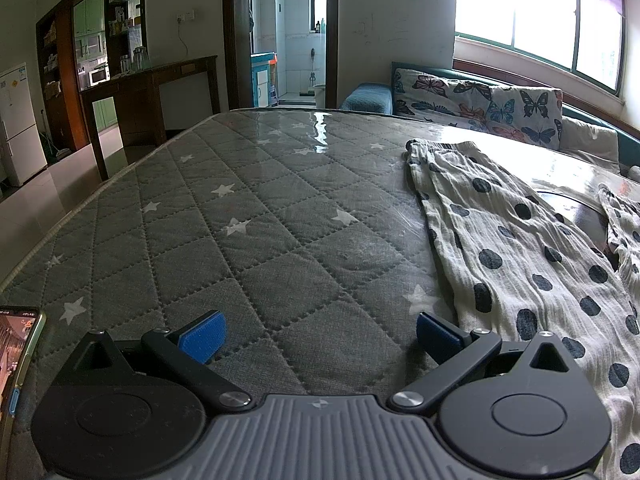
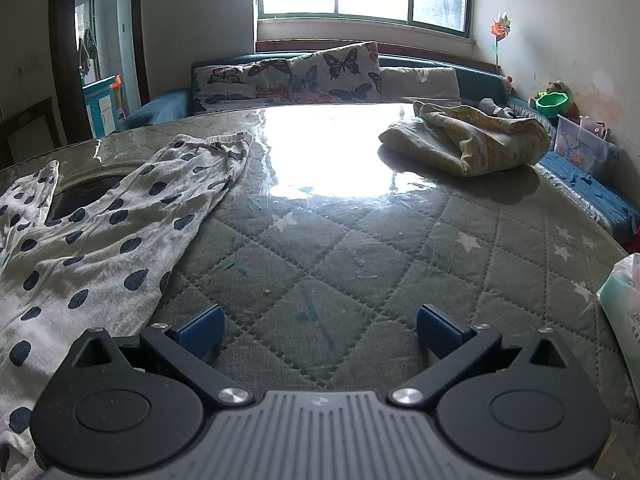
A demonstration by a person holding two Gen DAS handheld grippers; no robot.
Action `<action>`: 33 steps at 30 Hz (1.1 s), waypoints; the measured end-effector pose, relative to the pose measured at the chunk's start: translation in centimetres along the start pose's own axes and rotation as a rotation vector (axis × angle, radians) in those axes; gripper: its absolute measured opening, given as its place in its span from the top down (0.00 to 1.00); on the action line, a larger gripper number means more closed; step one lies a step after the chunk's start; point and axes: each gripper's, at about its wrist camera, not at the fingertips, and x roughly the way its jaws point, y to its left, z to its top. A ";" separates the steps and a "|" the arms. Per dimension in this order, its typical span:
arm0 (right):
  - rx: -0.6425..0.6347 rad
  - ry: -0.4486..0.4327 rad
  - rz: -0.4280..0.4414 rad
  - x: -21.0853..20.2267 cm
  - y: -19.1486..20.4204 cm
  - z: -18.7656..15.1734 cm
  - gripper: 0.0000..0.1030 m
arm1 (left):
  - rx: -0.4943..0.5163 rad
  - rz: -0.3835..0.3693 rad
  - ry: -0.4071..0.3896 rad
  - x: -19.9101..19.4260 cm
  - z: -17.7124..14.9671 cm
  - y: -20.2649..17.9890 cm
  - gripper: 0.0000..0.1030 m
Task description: Fold clothes
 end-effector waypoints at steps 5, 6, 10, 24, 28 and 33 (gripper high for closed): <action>0.000 0.000 -0.001 0.0 -0.1 -0.1 0.00 | 0.000 0.000 0.000 0.0 0.0 0.0 0.00; 0.000 0.000 -0.001 0.0 -0.1 -0.1 0.00 | 0.000 0.000 0.000 0.0 0.0 0.0 0.00; -0.002 0.000 -0.001 0.0 -0.1 -0.1 0.00 | -0.001 0.000 0.000 -0.1 0.0 0.0 0.00; -0.003 0.000 -0.002 0.0 -0.1 -0.1 0.00 | 0.000 0.000 0.000 0.0 0.0 0.0 0.00; -0.003 -0.001 -0.001 0.0 -0.1 -0.1 0.00 | -0.001 0.000 0.000 0.0 0.0 0.0 0.00; -0.003 -0.001 -0.002 0.0 -0.1 -0.1 0.00 | -0.001 0.000 0.000 0.0 0.0 0.0 0.00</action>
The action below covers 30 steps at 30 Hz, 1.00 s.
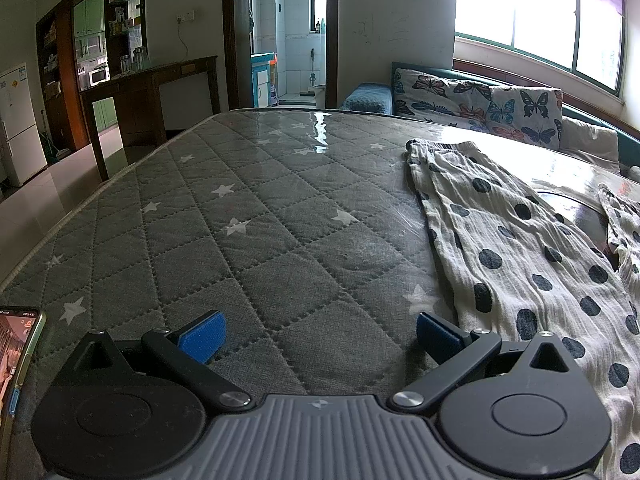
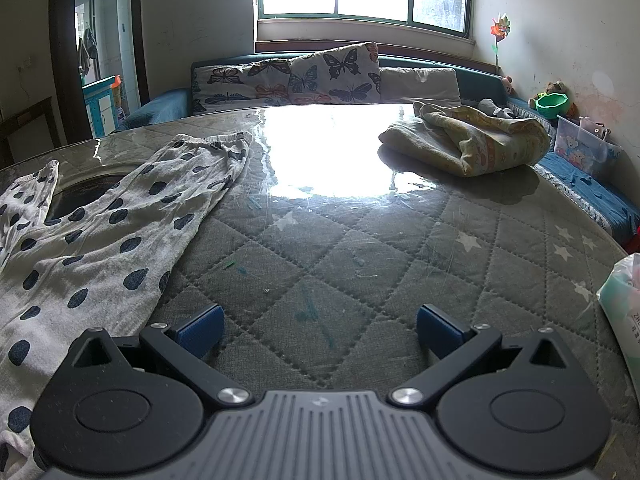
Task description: Fold clothes
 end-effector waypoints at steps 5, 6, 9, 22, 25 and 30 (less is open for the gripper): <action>0.000 0.000 0.000 0.0 0.0 0.0 0.00 | 0.000 0.000 0.000 0.0 0.0 0.0 0.00; 0.001 0.000 0.000 0.0 0.0 0.0 0.00 | 0.000 0.000 0.000 0.0 0.0 0.0 0.00; 0.001 0.000 0.000 0.0 0.0 0.0 0.00 | 0.001 0.001 0.000 -0.1 -0.1 -0.2 0.00; 0.001 0.000 0.000 0.0 0.0 0.0 0.00 | 0.000 0.000 0.000 -0.1 0.0 -0.2 0.00; 0.001 0.000 0.000 0.0 0.0 0.0 0.00 | 0.000 0.000 0.000 0.0 0.0 -0.3 0.00; 0.001 0.000 0.000 0.0 0.0 0.0 0.00 | 0.000 0.000 0.000 0.0 0.0 -0.2 0.00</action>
